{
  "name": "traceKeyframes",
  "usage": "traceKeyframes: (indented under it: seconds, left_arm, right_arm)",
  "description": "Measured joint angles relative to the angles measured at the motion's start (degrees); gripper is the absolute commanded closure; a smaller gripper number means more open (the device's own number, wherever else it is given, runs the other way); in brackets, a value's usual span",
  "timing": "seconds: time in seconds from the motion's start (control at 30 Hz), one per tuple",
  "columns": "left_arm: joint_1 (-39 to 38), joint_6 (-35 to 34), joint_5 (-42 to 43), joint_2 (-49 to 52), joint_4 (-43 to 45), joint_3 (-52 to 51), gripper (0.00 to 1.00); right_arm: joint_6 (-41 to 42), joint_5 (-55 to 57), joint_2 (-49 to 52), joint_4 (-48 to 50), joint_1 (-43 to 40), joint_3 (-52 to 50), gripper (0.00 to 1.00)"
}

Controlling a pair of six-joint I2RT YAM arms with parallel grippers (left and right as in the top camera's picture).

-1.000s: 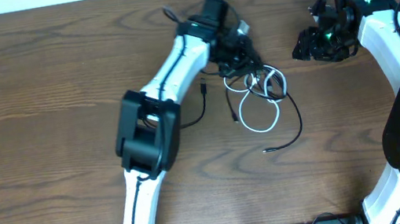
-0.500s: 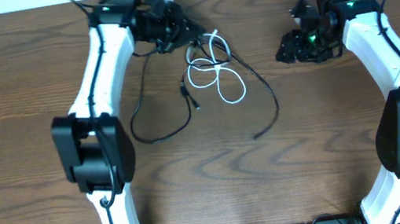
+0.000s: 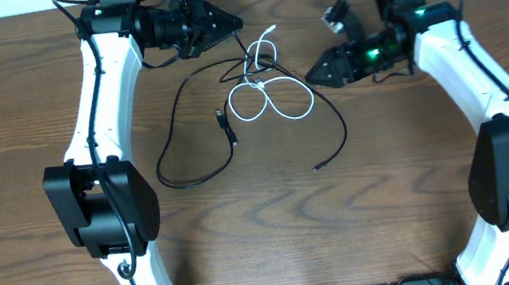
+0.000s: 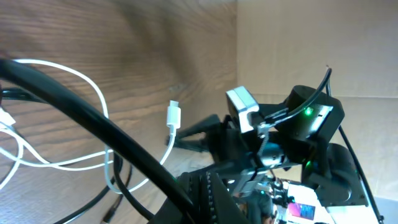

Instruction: Untangle cables

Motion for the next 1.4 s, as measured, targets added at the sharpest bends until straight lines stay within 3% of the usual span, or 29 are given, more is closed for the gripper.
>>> traceKeyframes:
  seconds: [0.23, 0.33, 0.4, 0.43, 0.47, 0.77, 0.9, 1.03, 1.2, 1.4]
  left_arm:
    - [-0.15, -4.76, 4.22, 0.0, 2.36, 0.0, 0.93]
    - [-0.15, -8.07, 6.19, 0.0, 3.98, 0.0, 0.93]
    - [-0.15, -9.66, 7.17, 0.0, 5.51, 0.0, 0.93]
    - [-0.15, -10.58, 7.37, 0.0, 6.03, 0.0, 0.93]
    - [-0.13, -11.37, 7.54, 0.0, 6.58, 0.0, 0.92]
    - [2.12, -14.03, 7.17, 0.0, 8.66, 0.0, 0.93]
    - [5.44, -14.38, 5.68, 0.0, 8.72, 0.0, 0.93]
    - [9.38, -14.84, 5.14, 0.0, 8.76, 0.0, 0.93]
    - [11.5, -14.99, 5.14, 0.0, 8.76, 0.0, 0.93]
    - [12.2, -15.02, 3.98, 0.0, 8.72, 0.0, 0.93]
  right_arm:
    - [2.21, 7.63, 1.66, 7.19, 5.99, 0.0, 0.32]
    - [2.43, 10.71, 6.01, 7.41, 7.76, 0.0, 0.36]
    - [2.03, 11.47, 8.33, 7.52, 8.02, 0.0, 0.54]
    - [1.62, 11.91, 9.55, 7.39, 8.22, -0.02, 0.92]
    - [1.25, 12.26, 10.58, 7.39, 8.28, -0.07, 0.99]
    - [1.68, 13.73, 8.17, 4.39, 4.33, -0.42, 0.99]
    - [6.84, 17.38, -1.38, 1.05, -3.82, -0.48, 0.99]
    - [15.63, 22.84, -12.57, -3.65, -17.16, -0.31, 0.99]
    - [23.23, 26.1, -14.97, -5.53, -30.51, -0.31, 0.99]
    - [27.43, 31.56, -12.33, -6.34, -36.33, -0.31, 0.99]
